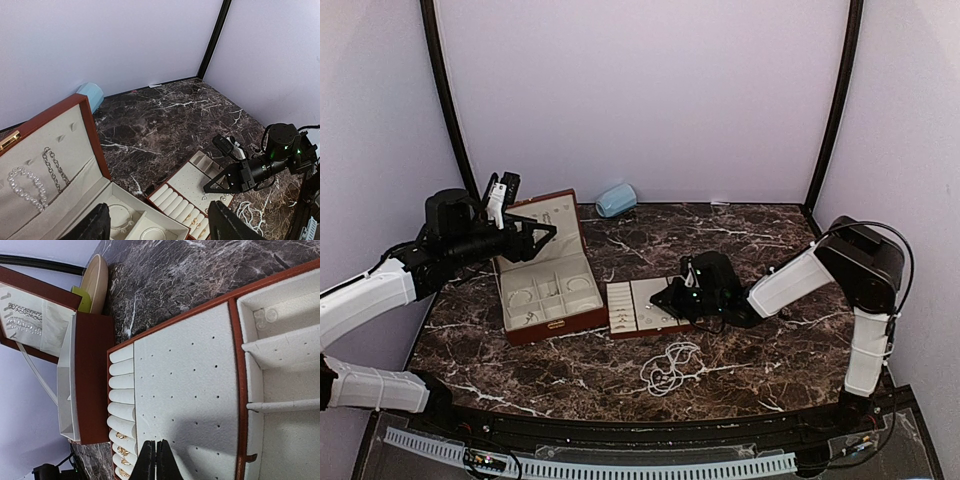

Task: Organize the mixed jewelry
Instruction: Insert the earring into the earring holder.

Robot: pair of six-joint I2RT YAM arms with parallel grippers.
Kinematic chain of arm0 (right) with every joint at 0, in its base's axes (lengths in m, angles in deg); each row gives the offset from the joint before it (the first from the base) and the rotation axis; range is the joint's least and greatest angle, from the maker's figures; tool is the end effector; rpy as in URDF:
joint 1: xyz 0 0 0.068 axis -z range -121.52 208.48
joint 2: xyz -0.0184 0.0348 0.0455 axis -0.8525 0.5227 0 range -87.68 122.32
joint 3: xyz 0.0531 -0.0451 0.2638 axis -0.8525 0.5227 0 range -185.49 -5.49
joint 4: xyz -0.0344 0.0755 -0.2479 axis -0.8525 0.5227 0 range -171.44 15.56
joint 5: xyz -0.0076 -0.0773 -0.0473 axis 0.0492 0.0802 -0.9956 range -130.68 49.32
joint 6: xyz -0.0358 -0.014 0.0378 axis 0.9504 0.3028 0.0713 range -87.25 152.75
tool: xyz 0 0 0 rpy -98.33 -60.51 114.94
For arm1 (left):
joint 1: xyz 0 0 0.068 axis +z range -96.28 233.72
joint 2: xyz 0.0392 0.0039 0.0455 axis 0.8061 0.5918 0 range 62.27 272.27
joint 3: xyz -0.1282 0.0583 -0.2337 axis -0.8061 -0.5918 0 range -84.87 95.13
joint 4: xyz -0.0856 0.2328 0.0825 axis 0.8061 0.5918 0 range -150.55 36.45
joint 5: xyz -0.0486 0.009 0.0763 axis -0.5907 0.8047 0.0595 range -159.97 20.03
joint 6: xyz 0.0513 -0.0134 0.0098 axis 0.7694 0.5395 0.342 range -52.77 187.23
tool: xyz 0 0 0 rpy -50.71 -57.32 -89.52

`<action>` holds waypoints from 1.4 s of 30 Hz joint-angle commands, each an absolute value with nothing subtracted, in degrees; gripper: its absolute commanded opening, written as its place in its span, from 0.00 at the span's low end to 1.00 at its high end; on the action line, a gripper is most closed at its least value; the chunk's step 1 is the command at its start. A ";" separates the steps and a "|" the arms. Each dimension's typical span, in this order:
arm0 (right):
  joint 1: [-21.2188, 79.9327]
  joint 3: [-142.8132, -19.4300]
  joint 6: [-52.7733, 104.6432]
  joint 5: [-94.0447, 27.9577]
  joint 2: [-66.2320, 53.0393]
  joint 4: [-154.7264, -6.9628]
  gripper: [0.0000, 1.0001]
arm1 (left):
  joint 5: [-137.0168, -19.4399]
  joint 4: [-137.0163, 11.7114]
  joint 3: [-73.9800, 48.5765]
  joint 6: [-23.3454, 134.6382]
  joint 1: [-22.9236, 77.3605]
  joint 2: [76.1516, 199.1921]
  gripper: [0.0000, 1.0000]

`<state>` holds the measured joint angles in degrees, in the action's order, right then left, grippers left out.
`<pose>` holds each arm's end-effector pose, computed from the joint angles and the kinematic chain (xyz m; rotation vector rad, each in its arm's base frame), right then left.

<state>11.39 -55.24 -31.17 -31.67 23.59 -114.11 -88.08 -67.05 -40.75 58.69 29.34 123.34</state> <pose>0.2553 0.2828 0.1202 0.2366 2.3503 1.2544 0.2233 -0.1134 0.3110 0.4791 1.7307 -0.6920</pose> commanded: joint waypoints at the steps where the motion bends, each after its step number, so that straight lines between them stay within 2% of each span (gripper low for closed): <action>1: 11.55 -54.00 -29.19 -33.11 22.13 -110.86 0.03 | -88.22 -66.87 -39.70 59.49 29.55 121.94 0.70; 26: 9.82 -59.61 -20.09 -38.54 20.08 -97.84 0.11 | -88.06 -66.71 -39.78 59.40 29.55 120.82 0.70; 36: 9.79 -62.64 -14.71 -45.82 15.94 -89.17 0.20 | -87.85 -66.61 -39.87 59.46 29.55 119.98 0.70; 42: 9.28 -65.75 -9.16 -42.55 16.16 -86.72 0.19 | -87.67 -66.54 -39.96 59.49 29.63 119.76 0.70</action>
<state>9.95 -62.52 -14.32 -43.49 17.23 -89.41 -87.92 -66.99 -40.75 58.69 29.34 121.22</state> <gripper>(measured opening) 0.193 0.699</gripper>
